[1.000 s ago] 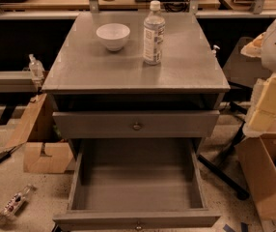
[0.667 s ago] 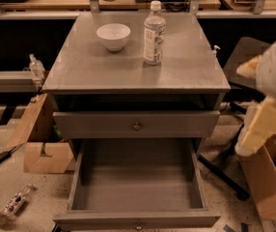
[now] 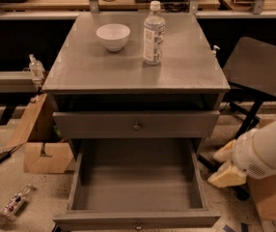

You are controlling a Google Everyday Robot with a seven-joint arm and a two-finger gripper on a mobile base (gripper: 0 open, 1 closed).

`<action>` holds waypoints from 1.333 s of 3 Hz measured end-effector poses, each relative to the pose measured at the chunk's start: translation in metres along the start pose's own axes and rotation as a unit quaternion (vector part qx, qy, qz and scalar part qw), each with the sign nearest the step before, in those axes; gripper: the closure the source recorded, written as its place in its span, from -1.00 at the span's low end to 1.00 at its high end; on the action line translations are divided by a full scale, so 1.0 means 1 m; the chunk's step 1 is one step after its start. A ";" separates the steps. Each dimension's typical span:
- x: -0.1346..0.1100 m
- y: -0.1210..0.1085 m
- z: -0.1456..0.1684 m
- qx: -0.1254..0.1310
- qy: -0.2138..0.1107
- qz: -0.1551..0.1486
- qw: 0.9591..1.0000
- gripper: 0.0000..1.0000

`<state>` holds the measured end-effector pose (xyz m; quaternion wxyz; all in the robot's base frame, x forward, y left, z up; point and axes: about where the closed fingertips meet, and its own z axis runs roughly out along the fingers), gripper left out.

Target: Close middle drawer

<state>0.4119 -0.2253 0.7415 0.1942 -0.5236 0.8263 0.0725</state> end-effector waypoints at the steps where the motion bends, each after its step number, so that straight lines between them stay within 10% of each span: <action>1: 0.018 -0.005 0.059 0.008 -0.016 0.016 1.000 0.47; 2: 0.014 -0.013 0.061 0.023 -0.023 0.016 0.999 1.00; 3: 0.014 -0.013 0.061 0.022 -0.023 0.016 0.999 1.00; 4: 0.050 0.029 0.125 -0.032 -0.061 0.064 0.996 1.00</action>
Offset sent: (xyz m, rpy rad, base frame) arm 0.0102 0.0012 -0.0547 0.0267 -0.0131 -0.0299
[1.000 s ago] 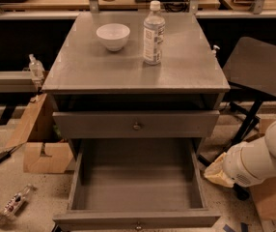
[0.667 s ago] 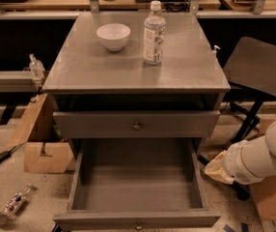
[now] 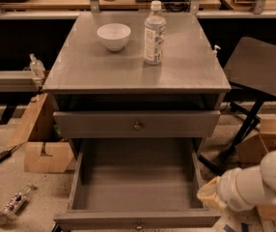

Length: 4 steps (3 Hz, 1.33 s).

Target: Close middle drawer

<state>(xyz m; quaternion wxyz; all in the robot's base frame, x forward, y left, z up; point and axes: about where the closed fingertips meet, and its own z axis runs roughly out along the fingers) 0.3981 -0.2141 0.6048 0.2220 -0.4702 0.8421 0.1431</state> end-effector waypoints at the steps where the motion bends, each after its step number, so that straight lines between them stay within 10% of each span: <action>1: 0.050 0.032 0.045 -0.018 -0.025 0.044 0.999 1.00; 4: 0.124 0.087 0.180 -0.030 -0.085 0.062 0.994 1.00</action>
Offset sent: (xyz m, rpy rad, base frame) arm -0.1295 0.0151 -0.1810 0.2155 0.0261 -0.1333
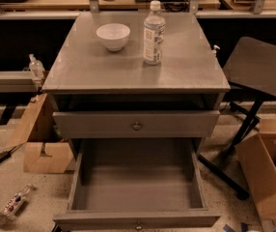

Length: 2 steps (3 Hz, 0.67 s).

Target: Close middle drawer

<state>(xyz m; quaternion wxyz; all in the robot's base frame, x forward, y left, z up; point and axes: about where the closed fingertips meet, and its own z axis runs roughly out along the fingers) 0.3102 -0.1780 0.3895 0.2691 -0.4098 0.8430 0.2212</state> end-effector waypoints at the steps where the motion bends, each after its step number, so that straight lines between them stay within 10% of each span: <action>1: 0.000 0.000 0.000 0.000 0.000 0.000 1.000 1.00; 2: -0.007 -0.011 0.031 -0.016 -0.034 -0.015 0.999 1.00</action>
Offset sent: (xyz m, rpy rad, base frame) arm 0.0380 0.0213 -0.0419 0.1190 -0.0702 0.0385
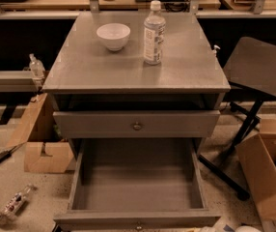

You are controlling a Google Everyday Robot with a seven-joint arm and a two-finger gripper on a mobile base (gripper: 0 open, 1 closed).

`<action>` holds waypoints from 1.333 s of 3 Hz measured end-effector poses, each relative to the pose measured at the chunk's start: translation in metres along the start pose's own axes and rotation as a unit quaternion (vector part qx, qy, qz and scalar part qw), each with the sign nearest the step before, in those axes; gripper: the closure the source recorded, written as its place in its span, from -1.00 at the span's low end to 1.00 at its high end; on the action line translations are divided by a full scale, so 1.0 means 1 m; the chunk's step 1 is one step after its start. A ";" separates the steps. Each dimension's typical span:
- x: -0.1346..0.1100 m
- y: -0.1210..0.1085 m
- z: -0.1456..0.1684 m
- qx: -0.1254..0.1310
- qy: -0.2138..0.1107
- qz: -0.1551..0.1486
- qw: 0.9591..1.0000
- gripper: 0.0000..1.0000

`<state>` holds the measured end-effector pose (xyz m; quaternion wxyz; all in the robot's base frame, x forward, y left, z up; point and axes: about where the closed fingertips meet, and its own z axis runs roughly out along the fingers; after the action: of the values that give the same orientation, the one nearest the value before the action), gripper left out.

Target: Close middle drawer

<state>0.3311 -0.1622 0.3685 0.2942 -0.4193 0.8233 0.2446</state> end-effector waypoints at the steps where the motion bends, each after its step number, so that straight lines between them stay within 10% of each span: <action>1: -0.018 -0.034 0.040 -0.008 -0.046 -0.022 0.999 1.00; 4: -0.049 -0.059 0.050 0.000 -0.058 -0.050 0.997 1.00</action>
Offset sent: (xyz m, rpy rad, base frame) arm 0.1614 0.0507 -0.0052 0.0922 -0.2429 0.1062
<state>0.4176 -0.1334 0.3577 0.3531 -0.4447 0.7832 0.2533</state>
